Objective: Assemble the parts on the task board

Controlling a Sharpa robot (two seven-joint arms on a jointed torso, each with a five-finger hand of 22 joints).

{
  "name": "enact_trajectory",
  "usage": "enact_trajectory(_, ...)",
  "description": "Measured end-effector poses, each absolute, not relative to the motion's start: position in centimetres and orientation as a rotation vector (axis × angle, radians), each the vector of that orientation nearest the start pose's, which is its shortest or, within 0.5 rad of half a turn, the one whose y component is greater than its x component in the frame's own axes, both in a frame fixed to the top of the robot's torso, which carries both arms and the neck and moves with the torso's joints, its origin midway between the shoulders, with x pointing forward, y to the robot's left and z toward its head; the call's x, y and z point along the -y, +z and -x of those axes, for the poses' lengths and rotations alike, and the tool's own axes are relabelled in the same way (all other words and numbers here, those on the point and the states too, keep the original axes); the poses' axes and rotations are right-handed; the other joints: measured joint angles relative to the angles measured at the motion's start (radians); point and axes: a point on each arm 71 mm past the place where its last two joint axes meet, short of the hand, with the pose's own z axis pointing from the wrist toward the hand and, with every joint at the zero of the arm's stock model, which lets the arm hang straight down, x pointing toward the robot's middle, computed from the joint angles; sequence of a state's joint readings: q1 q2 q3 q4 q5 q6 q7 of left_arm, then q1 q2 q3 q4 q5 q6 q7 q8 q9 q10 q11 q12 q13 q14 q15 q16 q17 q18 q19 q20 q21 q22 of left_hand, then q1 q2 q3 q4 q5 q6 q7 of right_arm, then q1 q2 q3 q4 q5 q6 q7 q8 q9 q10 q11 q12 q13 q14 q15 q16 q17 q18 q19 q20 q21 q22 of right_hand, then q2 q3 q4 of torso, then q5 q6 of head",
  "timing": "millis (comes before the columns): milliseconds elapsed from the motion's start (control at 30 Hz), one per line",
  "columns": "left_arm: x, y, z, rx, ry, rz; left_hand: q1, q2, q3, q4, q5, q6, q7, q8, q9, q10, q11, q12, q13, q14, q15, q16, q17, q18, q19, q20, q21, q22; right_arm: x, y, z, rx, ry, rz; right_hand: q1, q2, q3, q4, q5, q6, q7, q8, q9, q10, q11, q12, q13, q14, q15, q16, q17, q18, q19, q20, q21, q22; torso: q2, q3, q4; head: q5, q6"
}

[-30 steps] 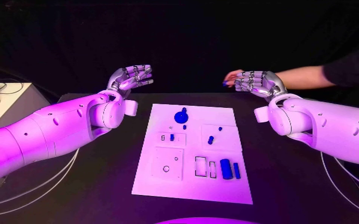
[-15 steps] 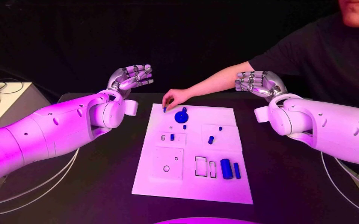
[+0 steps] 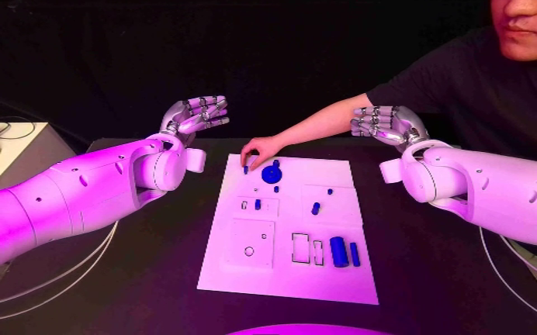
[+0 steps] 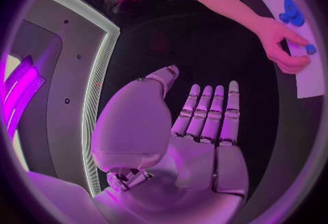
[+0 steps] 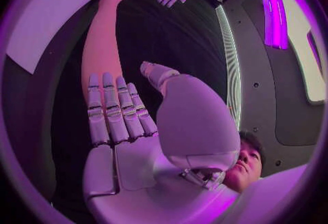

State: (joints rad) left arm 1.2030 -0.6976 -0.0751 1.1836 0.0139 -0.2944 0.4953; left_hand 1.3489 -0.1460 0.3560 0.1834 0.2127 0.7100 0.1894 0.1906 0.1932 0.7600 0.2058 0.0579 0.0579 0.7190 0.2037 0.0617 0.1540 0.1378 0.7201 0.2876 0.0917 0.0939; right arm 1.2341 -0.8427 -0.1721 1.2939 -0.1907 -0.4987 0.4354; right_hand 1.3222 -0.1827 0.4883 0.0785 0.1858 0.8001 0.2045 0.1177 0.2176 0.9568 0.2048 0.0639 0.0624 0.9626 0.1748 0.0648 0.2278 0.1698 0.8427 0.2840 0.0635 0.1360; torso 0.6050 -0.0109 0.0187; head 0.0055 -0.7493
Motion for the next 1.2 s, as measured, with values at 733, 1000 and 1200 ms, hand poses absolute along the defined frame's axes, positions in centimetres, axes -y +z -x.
enact_trajectory(733, -24.4, -20.3, -54.4, -1.311, -1.386, 1.077, 0.008, 0.000, -0.042, 0.014, 0.000, 0.092, 0.012, 0.018, 0.000, 0.171, -0.006, 0.051, 0.012, 0.215, -0.039, 0.112, 0.043, 0.033, 0.107, -0.004, 0.047, 0.013, 28.8, -21.0, -51.3, -1.352, 1.105, -0.921, 0.000, 0.000, -0.002, -0.002, 0.000, 0.007, 0.001, 0.000, 0.000, 0.000, 0.000, 0.000, 0.000, 0.000, 0.000, 0.000, -0.002, 0.000, 0.000, 0.000, 0.000, -0.003, 0.001, 0.0013, 0.0005, 0.002, 0.001)
enact_trajectory(1000, -24.4, -20.4, -55.0, -1.446, -1.297, 0.990, 0.037, -0.014, -0.008, 0.036, 0.004, 0.196, 0.007, 0.088, 0.017, 0.348, -0.071, 0.130, 0.030, 0.408, -0.127, 0.444, 0.231, 0.033, 0.305, -0.089, 0.214, 0.096, 28.5, -20.9, -51.0, -1.365, 1.122, -0.915, 0.005, 0.005, -0.007, -0.007, 0.000, 0.033, 0.007, 0.000, 0.002, 0.011, -0.004, 0.000, 0.000, 0.015, -0.007, 0.008, -0.006, 0.000, 0.000, 0.000, 0.000, -0.013, 0.004, 0.0026, -0.0004, 0.003, 0.001)
enact_trajectory(1200, -23.8, -19.3, -56.0, -1.598, -1.203, 0.821, 0.010, -0.038, -0.013, 0.074, 0.004, 0.205, -0.006, 0.138, 0.049, 0.401, -0.100, 0.220, 0.084, 0.457, -0.162, 0.735, 0.406, 0.032, 0.375, -0.134, 0.358, 0.187, 28.4, -20.8, -50.9, -1.374, 1.131, -0.903, 0.005, 0.005, -0.007, -0.007, 0.000, 0.036, 0.010, 0.000, 0.002, 0.014, -0.007, 0.000, 0.001, 0.018, -0.011, 0.008, -0.006, 0.000, 0.000, 0.000, 0.000, -0.014, 0.008, 0.0041, -0.0021, 0.003, 0.002)
